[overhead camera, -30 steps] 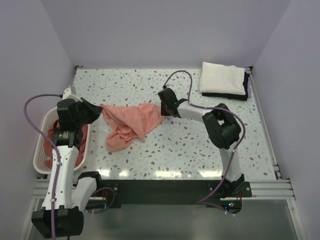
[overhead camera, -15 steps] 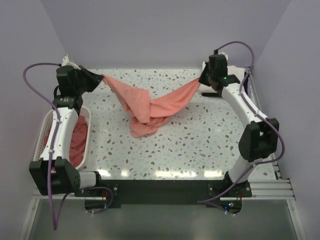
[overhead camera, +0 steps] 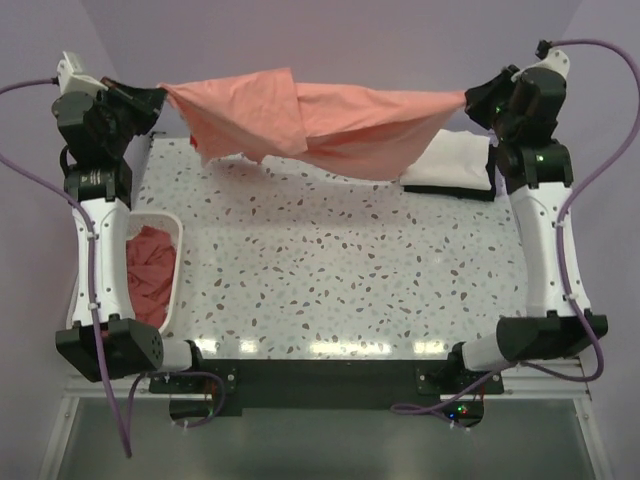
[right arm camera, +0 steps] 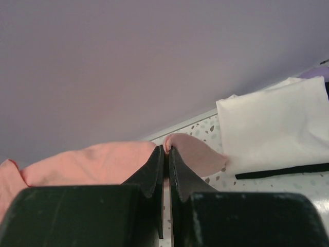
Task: Fold and stack the t-shirts
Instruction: Move the tshirt to the center of the board
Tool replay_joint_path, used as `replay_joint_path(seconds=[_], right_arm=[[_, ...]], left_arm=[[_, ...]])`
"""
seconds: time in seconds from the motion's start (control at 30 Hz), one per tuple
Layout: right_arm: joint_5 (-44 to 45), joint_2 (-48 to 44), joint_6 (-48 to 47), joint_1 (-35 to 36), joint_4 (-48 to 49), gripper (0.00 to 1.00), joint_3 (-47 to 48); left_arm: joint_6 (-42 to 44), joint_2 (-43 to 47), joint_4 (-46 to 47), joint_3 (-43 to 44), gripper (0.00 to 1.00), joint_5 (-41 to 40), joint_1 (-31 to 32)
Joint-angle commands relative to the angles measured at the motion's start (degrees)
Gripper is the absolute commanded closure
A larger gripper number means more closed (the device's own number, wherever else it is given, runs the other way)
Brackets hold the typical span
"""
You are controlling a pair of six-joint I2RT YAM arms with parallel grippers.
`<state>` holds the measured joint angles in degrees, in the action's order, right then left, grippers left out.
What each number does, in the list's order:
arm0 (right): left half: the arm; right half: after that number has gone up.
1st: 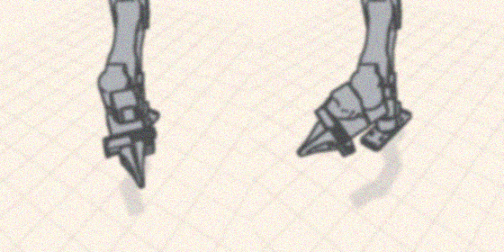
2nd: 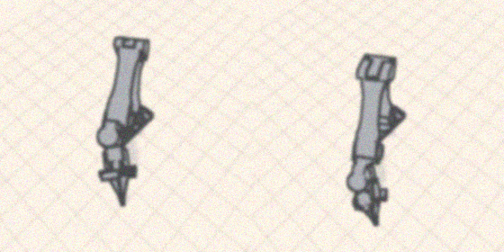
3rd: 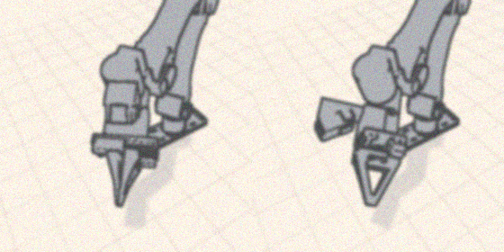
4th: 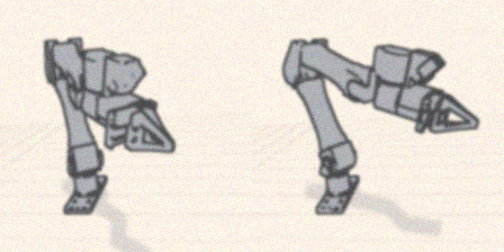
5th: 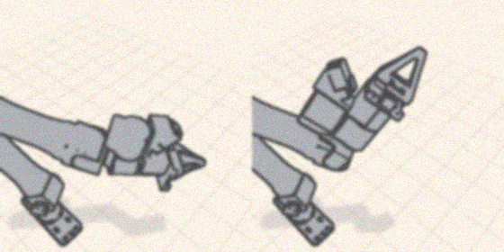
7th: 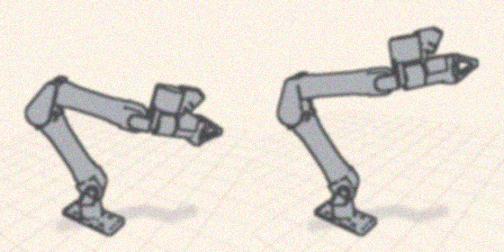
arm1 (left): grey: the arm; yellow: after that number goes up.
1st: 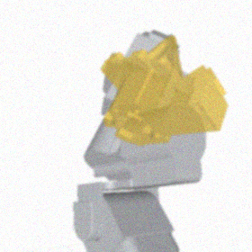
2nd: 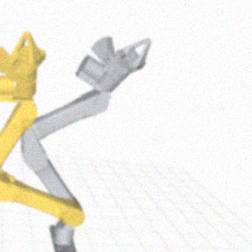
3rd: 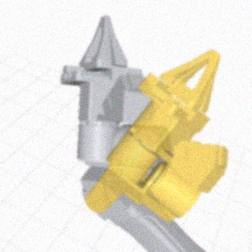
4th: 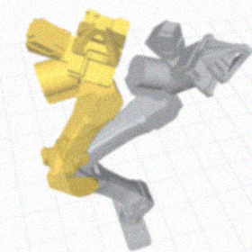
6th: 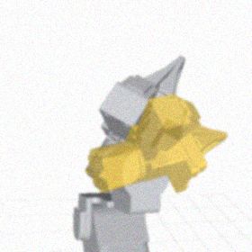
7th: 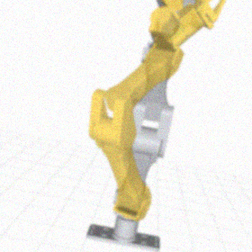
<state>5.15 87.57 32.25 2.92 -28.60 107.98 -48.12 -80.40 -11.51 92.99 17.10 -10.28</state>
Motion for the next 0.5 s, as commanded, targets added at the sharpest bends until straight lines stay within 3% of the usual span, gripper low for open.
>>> replay_joint_path(seconds=[0.0,0.1,0.13,0.2,0.27,0.33,0.47], right_arm=[[0.39,-8.8,1.67,-0.19,1.52,1.0,-7.76],[-2.85,-16.45,5.0,-0.11,5.56,1.0,-25.41],[-3.65,-20.47,5.8,-0.19,6.7,1.0,-35.37],[-5.06,-23.92,7.12,-0.19,10.14,1.0,-45.1],[-6.89,-27.79,7.13,-0.11,11.54,1.0,-56.62],[-8.39,-28.94,7.13,-0.19,12.16,1.0,-64.87],[-11.73,-26.41,5.55,-0.11,13.3,1.0,-71.41]], left_arm=[[-3.12,5.06,1.49,-11.28,1.0,1.62,-4.73],[-2.69,7.8,2.36,-24.54,0.94,3.37,-4.83],[-2.68,8.41,2.19,-28.0,0.91,3.55,-4.83],[-1.81,10.52,3.41,-38.26,0.67,5.04,-4.92],[0.73,12.27,1.76,-42.7,0.44,3.83,-4.92],[2.15,13.86,2.27,-48.06,0.4,3.73,-4.31],[4.43,16.85,0.0,-52.73,0.38,-0.82,-0.64]])
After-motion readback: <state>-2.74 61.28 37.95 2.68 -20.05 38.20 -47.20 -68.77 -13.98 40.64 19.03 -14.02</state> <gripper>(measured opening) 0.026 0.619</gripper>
